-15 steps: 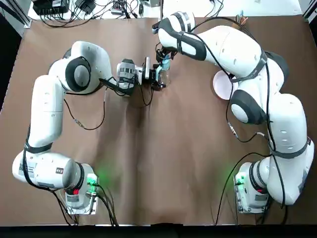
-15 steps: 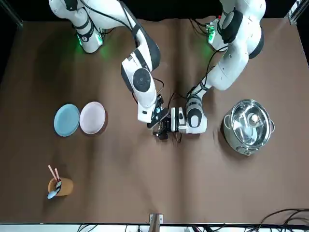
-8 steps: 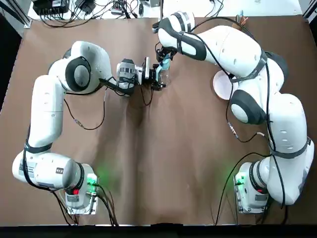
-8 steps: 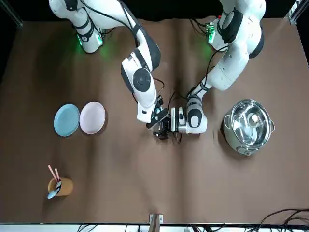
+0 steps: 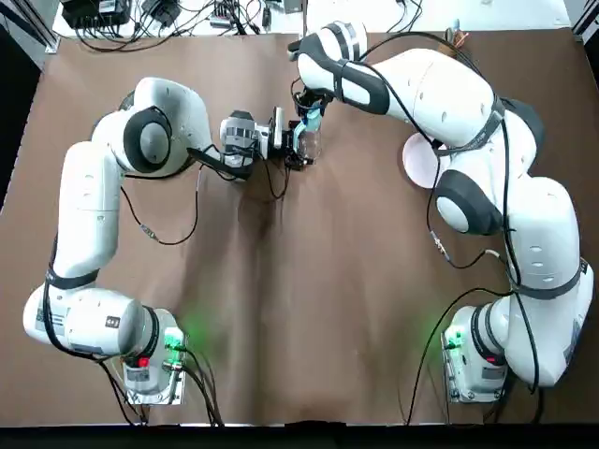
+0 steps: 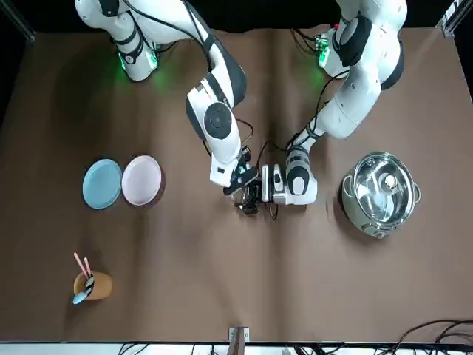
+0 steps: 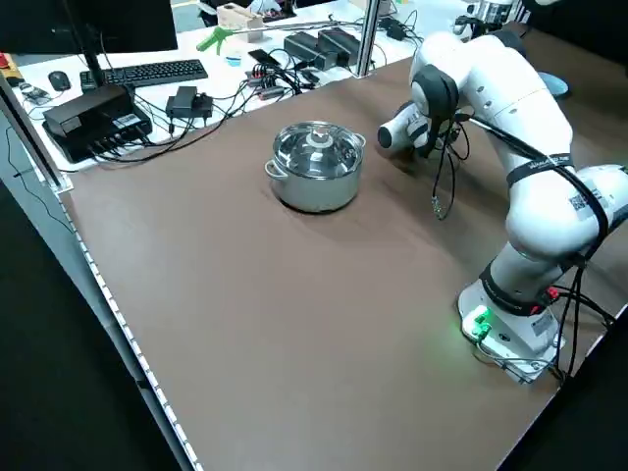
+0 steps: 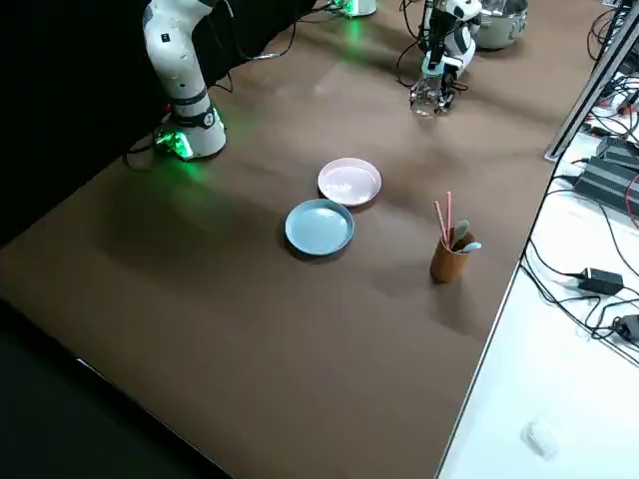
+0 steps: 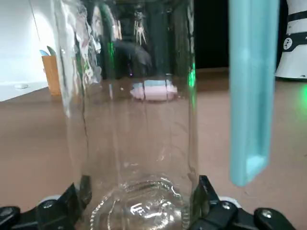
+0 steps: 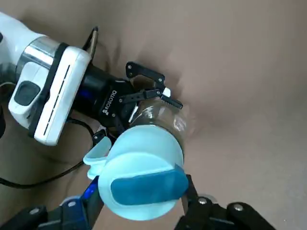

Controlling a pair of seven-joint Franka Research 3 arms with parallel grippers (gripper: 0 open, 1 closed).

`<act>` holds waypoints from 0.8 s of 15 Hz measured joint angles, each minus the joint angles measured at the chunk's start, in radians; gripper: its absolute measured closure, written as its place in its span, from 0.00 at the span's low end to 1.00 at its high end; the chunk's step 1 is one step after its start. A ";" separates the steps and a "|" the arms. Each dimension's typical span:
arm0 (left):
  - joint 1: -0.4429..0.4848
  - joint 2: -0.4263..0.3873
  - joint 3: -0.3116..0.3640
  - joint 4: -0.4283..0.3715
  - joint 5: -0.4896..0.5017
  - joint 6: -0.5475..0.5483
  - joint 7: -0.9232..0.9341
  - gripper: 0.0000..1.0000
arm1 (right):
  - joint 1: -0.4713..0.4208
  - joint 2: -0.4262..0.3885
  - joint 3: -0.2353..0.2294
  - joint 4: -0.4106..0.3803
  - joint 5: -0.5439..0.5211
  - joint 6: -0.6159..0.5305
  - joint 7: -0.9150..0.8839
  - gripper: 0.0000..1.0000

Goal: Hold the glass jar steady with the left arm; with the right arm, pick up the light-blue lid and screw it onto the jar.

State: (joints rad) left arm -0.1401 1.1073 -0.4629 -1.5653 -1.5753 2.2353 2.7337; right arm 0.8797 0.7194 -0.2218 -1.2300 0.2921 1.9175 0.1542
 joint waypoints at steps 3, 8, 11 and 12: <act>0.000 0.000 0.000 0.000 0.000 0.000 0.000 0.05 | 0.000 0.000 0.000 0.000 0.000 -0.001 0.062 0.32; 0.000 0.000 0.000 0.001 0.000 0.000 -0.002 0.05 | -0.006 0.000 -0.001 0.000 0.016 -0.005 0.245 0.32; 0.000 0.000 0.000 0.001 0.000 0.000 -0.003 0.05 | -0.017 0.000 -0.002 0.000 0.053 -0.007 0.336 0.32; 0.000 0.000 0.000 0.002 0.000 0.000 -0.003 0.05 | -0.019 0.000 -0.002 0.000 0.060 -0.007 0.365 0.32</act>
State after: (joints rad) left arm -0.1398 1.1072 -0.4628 -1.5637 -1.5753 2.2353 2.7302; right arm 0.8604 0.7198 -0.2240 -1.2298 0.3518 1.9106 0.5192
